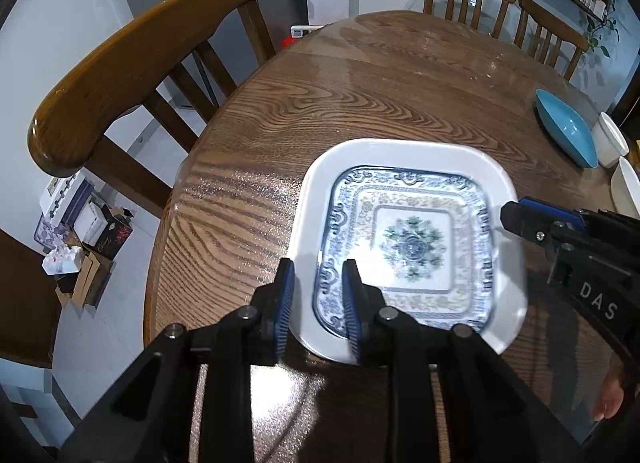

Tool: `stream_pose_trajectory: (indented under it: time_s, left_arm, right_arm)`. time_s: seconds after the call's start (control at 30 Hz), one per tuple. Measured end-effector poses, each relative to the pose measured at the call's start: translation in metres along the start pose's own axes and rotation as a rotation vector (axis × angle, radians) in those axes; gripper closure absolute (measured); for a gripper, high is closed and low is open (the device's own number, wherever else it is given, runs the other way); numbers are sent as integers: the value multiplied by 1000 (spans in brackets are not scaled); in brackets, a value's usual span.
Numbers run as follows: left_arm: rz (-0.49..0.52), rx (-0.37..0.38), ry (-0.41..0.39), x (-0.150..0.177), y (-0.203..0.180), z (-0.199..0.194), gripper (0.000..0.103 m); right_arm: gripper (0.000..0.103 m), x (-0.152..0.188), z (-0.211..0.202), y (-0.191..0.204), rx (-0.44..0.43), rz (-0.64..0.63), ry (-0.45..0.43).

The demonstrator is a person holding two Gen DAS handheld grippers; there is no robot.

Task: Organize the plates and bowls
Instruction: 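Open the left gripper and release the stacked plate, then move the left tool toward the teal square plate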

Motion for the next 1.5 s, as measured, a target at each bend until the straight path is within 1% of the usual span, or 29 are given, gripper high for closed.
stream_pose_trajectory:
  time_s: [0.03, 0.07, 0.1, 0.13, 0.17, 0.2, 0.23, 0.43, 0.53, 0.7, 0.77, 0.83, 0.9, 0.93, 1.0, 1.07, 1.13, 1.3, 1.5]
  left_arm:
    - [-2, 3, -2, 0, 0, -1, 66]
    - [-5, 4, -5, 1, -1, -3, 61]
    - [-5, 6, -9, 1, -2, -5, 54]
    - [-5, 8, -15, 2, -3, -8, 50]
    - [-3, 9, -20, 2, -4, -10, 50]
    - [-1, 14, -24, 2, -6, -13, 49]
    - [0, 17, -25, 2, -7, -15, 46]
    - [7, 42, -46, 1, -22, -29, 26]
    - [22, 58, -51, 0, -34, -34, 23]
    - [69, 77, -41, 1, -65, -41, 22]
    - [101, 72, -43, 0, -80, -46, 18]
    - [125, 70, -49, -1, -93, -51, 11]
    - [157, 84, -60, -2, -110, -59, 8]
    - [173, 95, -64, -3, -119, -63, 8]
    - [204, 123, -67, -3, -138, -72, 8]
    - [239, 140, -76, -3, -155, -82, 6]
    - [277, 158, -90, -3, -174, -94, 3]
    - [352, 205, -122, -2, -211, -124, 2]
    - [402, 202, -188, -14, -237, -151, 2]
  right_arm:
    - [90, 1, -4, -1, -11, 4, -8]
    - [88, 2, -7, -2, -16, 7, -14]
    - [80, 3, -10, -2, -18, 8, -21]
    - [73, 4, -15, -4, -16, 11, -32]
    - [60, 5, -19, -5, -16, 15, -42]
    - [53, 7, -23, -7, -17, 18, -54]
    - [52, 8, -28, -8, -17, 23, -64]
    - [50, 24, -51, -27, -25, 53, -90]
    - [50, 36, -61, -41, -29, 79, -101]
    - [49, 54, -80, -69, -30, 128, -125]
    - [49, 61, -89, -82, -24, 152, -139]
    - [49, 68, -98, -94, -14, 172, -153]
    - [48, 76, -108, -105, -5, 194, -164]
    - [47, 81, -112, -111, -2, 204, -167]
    - [41, 90, -122, -122, 6, 224, -177]
    - [39, 99, -133, -135, 15, 238, -187]
    - [39, 108, -144, -146, 28, 254, -199]
    - [37, 124, -166, -169, 43, 300, -229]
    - [37, 135, -197, -193, 73, 331, -286]
Point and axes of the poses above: each gripper's, at about its wrist camera, not at the fingertips, and z roughly the way its jaws point, y to its left, x to its underside, the point moved 3 cm from there along z, roughly the way its jaws point, and after that the axes turned 7 degrees about y, right-handed, at the moved point
